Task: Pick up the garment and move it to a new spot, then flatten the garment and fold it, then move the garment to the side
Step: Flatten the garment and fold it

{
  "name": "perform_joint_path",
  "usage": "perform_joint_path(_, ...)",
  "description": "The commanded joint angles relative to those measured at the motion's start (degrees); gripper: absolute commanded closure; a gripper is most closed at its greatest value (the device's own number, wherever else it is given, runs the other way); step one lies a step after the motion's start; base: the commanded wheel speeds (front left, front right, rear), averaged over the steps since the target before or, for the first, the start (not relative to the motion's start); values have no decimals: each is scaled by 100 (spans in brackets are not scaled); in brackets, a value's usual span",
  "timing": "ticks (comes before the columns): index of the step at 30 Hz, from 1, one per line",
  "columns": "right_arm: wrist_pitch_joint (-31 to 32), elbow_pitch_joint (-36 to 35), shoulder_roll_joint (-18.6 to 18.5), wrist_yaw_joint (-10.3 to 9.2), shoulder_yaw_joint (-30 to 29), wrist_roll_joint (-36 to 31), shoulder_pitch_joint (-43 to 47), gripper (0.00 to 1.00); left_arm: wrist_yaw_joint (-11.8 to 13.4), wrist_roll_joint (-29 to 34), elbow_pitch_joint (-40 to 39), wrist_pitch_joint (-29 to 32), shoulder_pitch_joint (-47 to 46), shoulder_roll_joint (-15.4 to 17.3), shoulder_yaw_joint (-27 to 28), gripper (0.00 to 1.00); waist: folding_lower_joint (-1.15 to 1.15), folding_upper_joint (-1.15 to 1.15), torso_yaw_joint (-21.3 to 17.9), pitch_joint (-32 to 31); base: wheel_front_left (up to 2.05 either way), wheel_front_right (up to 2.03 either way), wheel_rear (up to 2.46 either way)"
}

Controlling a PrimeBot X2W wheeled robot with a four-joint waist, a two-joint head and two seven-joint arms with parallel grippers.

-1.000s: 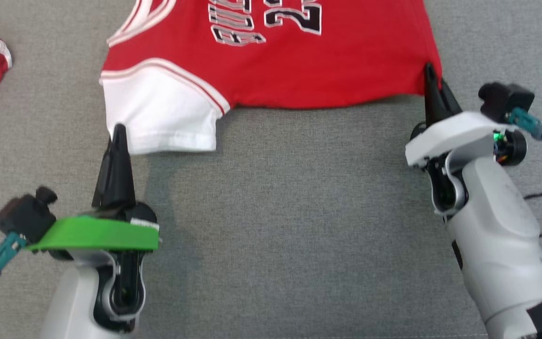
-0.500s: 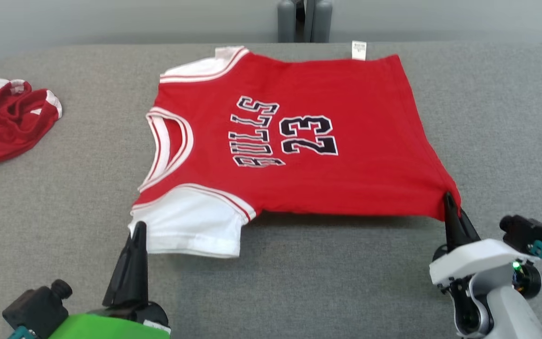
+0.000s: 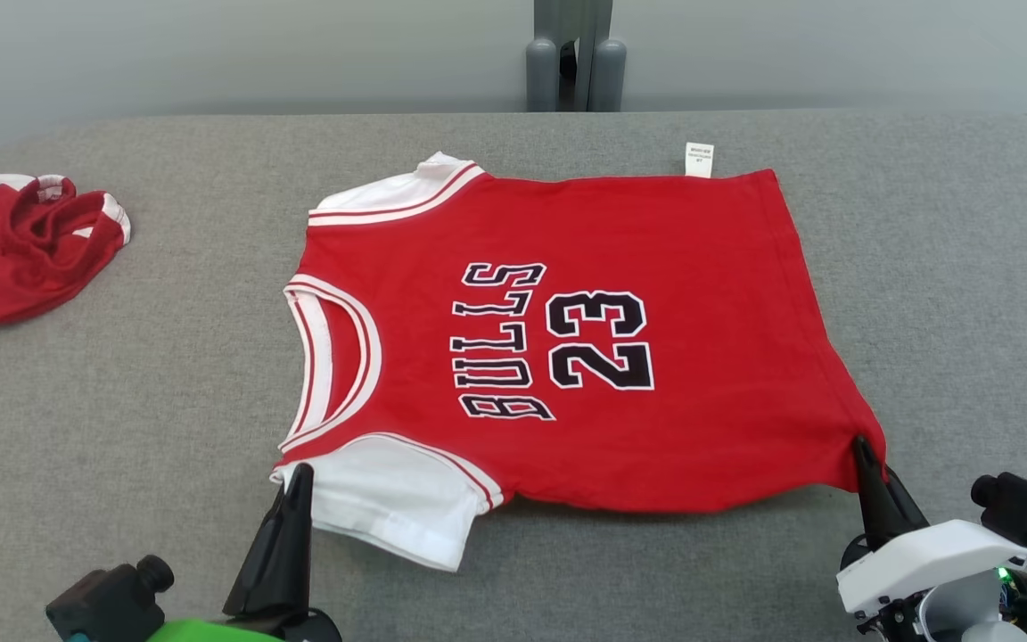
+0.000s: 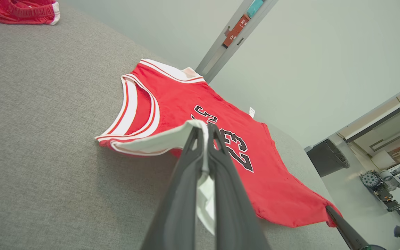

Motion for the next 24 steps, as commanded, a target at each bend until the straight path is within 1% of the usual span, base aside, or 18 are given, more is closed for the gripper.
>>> perform_joint_path(1, -3, 79, -14, 0, 3, 34, -141, 100, -45, -33, 93, -26, -189, -24, 12, 100, 1, 0, -6, 63, 0, 0, 0)
perform_joint_path(5, -68, 393, -14, 0, 32, 46, -339, 100, -112, -63, 505, -120, -479, -93, 65, 100, 1, 0, -6, 171, 0, 0, 0)
perform_joint_path(9, -132, 646, -13, 0, 83, 175, -599, 100, -238, -7, 929, -245, -908, -174, 70, 100, 1, 0, -2, 286, 0, 0, 0)
perform_joint_path(15, -229, 1113, -13, 0, 103, 322, -1197, 100, -475, 95, 1764, -374, -1931, -296, 49, 100, 1, 0, -47, 507, 0, 0, 0)
perform_joint_path(20, -392, 1660, -13, 0, 136, 376, -1835, 100, -665, 210, 2666, -460, -2853, -380, 25, 100, 1, 0, -109, 745, 0, 0, 0)
perform_joint_path(24, -596, 2136, -14, 0, 142, 398, -2322, 100, -792, 306, 3298, -573, -3381, -397, 22, 100, 1, 0, -180, 899, 0, 0, 0)
